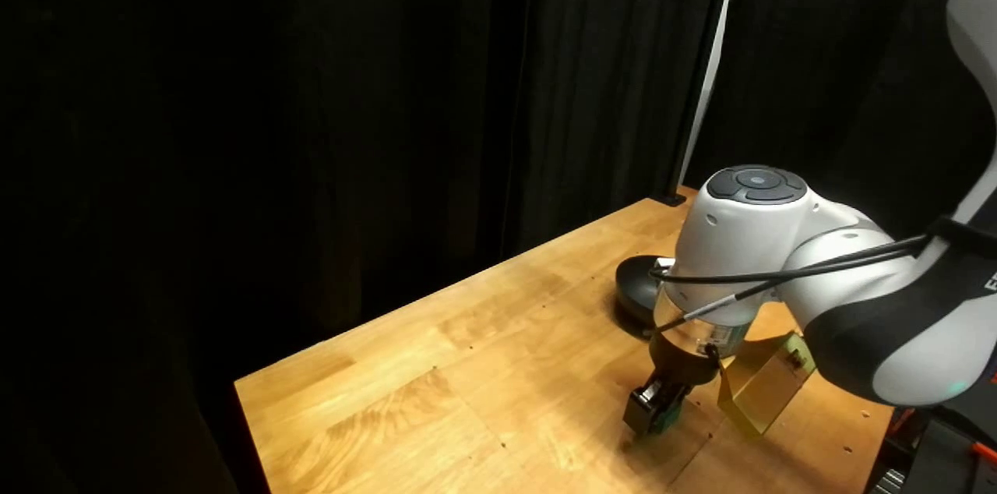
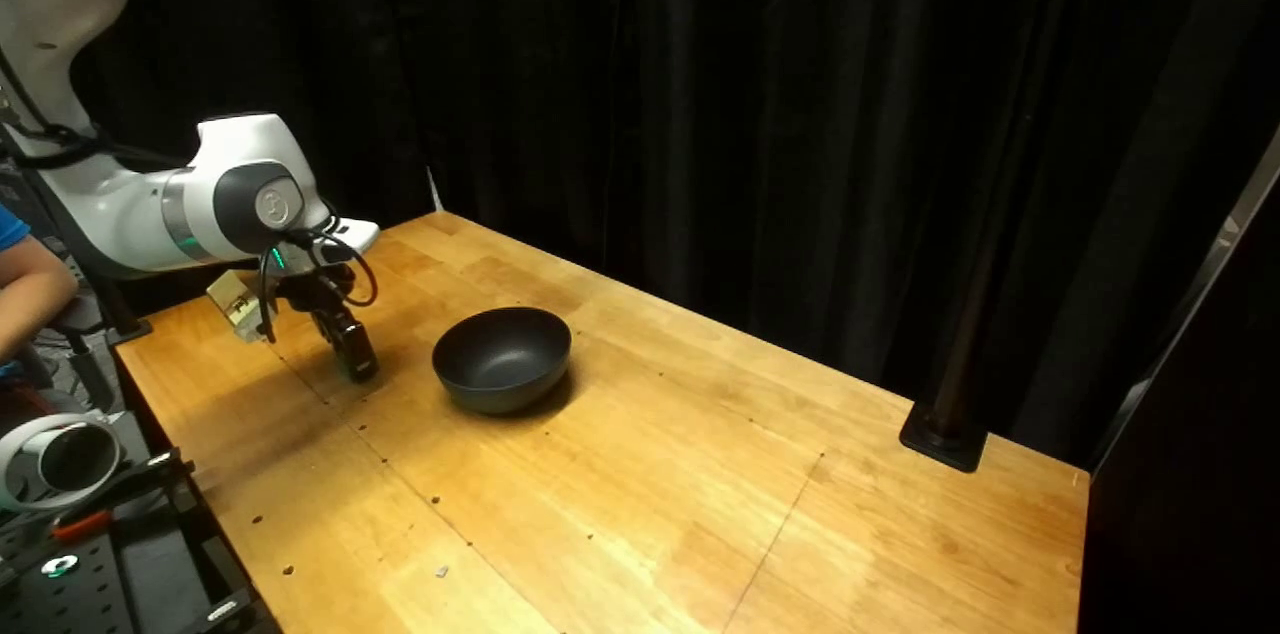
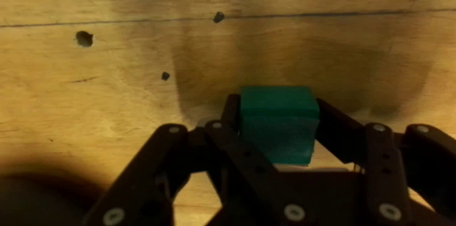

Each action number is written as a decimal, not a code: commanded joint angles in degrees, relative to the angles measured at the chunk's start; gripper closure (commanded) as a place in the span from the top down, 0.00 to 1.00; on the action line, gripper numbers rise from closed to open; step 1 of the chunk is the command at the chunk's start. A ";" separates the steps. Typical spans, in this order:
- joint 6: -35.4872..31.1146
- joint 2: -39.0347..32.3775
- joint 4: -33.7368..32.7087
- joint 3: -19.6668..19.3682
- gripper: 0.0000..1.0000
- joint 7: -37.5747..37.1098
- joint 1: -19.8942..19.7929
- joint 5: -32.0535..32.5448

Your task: Pick up the green object and put it in the bowl

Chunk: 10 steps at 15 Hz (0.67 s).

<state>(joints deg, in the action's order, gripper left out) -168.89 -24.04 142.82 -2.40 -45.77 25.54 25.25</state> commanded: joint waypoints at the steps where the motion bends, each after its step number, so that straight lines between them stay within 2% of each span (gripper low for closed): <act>1: 4.48 0.82 -1.23 -1.20 0.26 -0.31 0.49 0.26; 3: 10.44 4.03 -0.93 -0.39 0.25 1.85 -1.67 -1.10; 5: 18.18 8.23 -1.31 -1.44 0.23 4.03 -2.41 -3.28; 8: 32.34 14.29 -3.67 -2.93 0.23 5.39 -4.31 -3.38; 10: 39.14 17.06 -6.24 -1.01 0.23 4.59 -8.21 -1.78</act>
<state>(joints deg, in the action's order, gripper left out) -138.56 -12.58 138.77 -4.73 -42.26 20.78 22.96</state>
